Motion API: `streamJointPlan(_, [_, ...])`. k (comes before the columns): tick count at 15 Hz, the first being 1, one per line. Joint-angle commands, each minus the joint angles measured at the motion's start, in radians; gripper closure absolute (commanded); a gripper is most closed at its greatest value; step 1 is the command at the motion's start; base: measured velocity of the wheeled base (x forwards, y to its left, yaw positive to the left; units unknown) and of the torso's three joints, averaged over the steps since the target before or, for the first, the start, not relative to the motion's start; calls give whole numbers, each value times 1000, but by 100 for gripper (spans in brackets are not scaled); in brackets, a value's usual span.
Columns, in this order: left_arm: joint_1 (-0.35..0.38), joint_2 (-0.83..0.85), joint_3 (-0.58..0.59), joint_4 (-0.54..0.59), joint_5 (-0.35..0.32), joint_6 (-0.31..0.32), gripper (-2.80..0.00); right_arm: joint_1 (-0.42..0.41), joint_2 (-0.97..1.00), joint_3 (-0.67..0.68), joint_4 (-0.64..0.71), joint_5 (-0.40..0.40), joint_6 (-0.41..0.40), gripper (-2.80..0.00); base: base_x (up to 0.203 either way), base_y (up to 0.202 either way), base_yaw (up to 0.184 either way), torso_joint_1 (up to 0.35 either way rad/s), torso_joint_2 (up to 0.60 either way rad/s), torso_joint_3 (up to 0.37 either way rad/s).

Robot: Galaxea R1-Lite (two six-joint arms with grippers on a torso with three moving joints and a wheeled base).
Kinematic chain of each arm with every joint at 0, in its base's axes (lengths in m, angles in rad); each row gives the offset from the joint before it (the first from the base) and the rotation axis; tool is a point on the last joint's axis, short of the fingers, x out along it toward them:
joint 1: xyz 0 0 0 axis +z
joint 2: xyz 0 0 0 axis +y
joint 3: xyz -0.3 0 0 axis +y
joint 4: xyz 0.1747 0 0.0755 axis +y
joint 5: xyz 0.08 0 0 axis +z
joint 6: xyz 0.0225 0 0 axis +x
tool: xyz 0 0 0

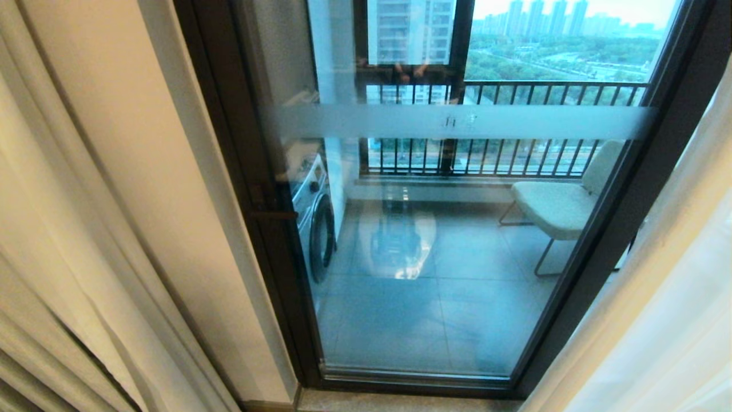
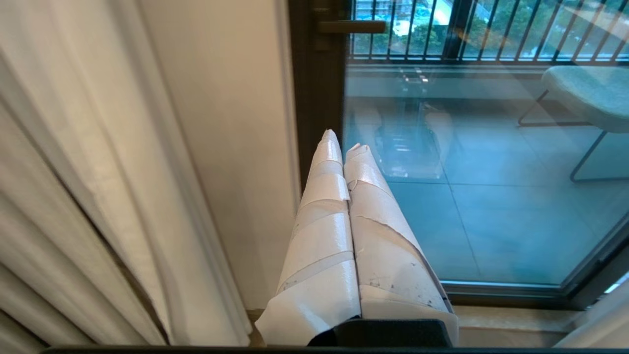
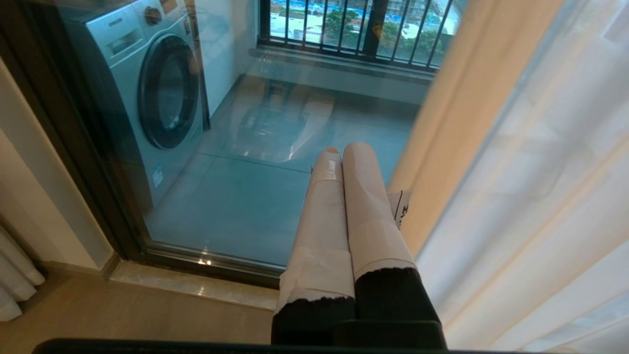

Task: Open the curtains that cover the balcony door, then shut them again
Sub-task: Close the inner curtains on both sides

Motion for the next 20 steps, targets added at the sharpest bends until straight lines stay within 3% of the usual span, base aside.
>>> streamJointPlan(1, [0,0,0,-1,0,-1,0,0,1,0,0,1,-1,0,0,172,-2,1,2,-2])
streamJointPlan(20, [0,0,0,-1,-1,-4,0,0,1,0,0,1,-1,0,12,12,-1,-1,0,0])
